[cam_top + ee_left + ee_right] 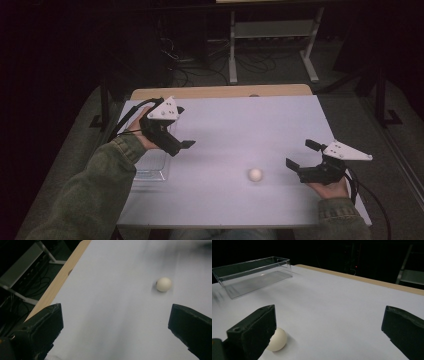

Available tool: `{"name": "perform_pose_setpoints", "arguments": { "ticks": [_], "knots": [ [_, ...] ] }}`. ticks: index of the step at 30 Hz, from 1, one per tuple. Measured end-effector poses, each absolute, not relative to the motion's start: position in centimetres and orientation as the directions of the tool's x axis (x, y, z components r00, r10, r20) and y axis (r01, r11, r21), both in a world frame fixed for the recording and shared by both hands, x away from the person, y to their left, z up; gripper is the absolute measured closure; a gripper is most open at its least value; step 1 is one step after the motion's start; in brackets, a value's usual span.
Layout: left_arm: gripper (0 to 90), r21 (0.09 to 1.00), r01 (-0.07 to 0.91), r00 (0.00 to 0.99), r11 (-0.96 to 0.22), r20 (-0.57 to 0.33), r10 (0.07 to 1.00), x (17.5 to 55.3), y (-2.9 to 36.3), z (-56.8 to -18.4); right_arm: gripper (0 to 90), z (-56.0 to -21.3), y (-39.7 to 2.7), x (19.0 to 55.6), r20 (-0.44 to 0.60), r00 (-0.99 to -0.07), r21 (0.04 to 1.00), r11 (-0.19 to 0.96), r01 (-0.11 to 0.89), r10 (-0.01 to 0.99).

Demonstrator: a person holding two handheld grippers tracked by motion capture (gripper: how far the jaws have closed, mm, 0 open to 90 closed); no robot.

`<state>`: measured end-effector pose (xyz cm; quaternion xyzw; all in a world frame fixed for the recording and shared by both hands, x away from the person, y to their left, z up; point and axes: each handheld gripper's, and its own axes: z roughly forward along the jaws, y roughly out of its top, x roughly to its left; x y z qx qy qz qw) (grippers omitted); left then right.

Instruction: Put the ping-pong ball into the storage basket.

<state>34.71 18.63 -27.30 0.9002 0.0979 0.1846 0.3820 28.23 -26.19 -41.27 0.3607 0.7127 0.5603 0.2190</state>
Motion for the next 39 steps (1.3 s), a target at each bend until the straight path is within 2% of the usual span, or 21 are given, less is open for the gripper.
{"name": "perform_pose_setpoints", "arguments": {
  "ticks": [39],
  "knots": [
    [0.0,0.647,0.020,0.950,-0.762,0.225,0.217,36.1,15.2,-28.5,0.0,-41.4,-26.0,28.2,0.091,-0.656,0.953,0.127,0.276,0.749]
  ]
}}
